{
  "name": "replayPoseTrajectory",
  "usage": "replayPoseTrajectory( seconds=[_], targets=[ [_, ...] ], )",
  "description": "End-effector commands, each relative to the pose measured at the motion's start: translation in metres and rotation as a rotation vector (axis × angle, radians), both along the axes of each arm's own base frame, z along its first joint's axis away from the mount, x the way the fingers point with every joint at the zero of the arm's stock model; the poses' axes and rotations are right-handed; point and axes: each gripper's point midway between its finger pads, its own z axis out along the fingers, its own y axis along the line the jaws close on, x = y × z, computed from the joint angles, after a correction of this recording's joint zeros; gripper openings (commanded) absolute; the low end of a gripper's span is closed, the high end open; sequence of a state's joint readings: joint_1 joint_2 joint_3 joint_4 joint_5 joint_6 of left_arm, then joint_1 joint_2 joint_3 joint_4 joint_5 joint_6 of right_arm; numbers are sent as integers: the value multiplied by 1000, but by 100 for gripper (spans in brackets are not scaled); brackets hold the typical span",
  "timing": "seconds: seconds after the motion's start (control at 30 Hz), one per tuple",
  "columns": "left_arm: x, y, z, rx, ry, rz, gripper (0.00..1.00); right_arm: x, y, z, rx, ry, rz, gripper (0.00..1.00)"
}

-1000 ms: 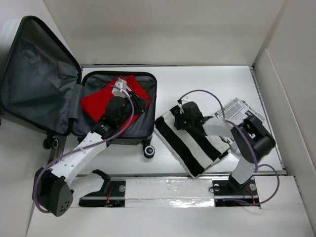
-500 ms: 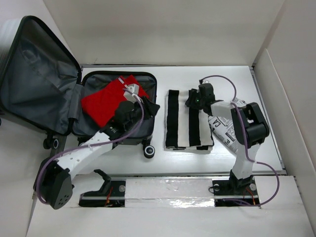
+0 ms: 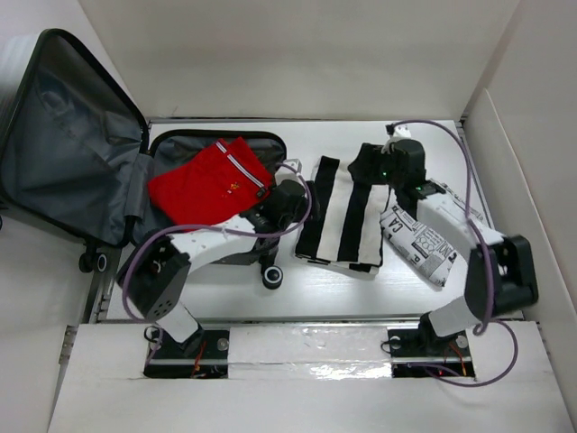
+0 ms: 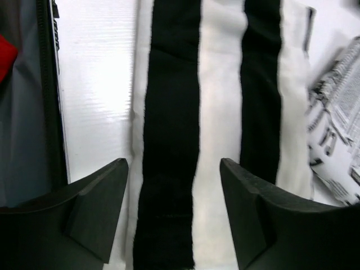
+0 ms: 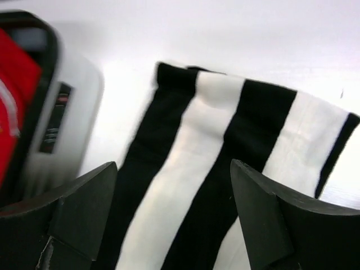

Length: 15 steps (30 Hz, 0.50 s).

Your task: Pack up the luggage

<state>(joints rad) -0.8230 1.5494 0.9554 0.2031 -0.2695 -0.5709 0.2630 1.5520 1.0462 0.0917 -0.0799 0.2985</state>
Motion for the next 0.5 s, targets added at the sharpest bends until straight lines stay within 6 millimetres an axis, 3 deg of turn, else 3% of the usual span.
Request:
replayPoseTrajectory(
  seconds=[0.0, 0.03, 0.1, 0.13, 0.2, 0.27, 0.47],
  targets=[
    [25, -6, 12, 48, -15, 40, 64, -30, -1, 46, 19, -130, 54, 88],
    [33, -5, -6, 79, 21, 49, 65, -43, -4, 40, 23, -127, 55, 87],
    [45, -10, -6, 82, 45, 43, 65, -59, -7, 57, 40, -184, 62, 80],
    [51, -10, -20, 95, 75, 40, 66, -74, -11, 82, 58, -252, 63, 78],
    [61, -16, -20, 99, 95, 35, 67, -91, -15, 86, 67, -288, 64, 76],
    [69, -22, -42, 120, 140, 24, 67, -110, -20, 102, 67, -337, 68, 76],
    [74, -14, -78, 161, 250, 59, 67, -131, -30, 117, 47, -377, 61, 78]
  ],
)
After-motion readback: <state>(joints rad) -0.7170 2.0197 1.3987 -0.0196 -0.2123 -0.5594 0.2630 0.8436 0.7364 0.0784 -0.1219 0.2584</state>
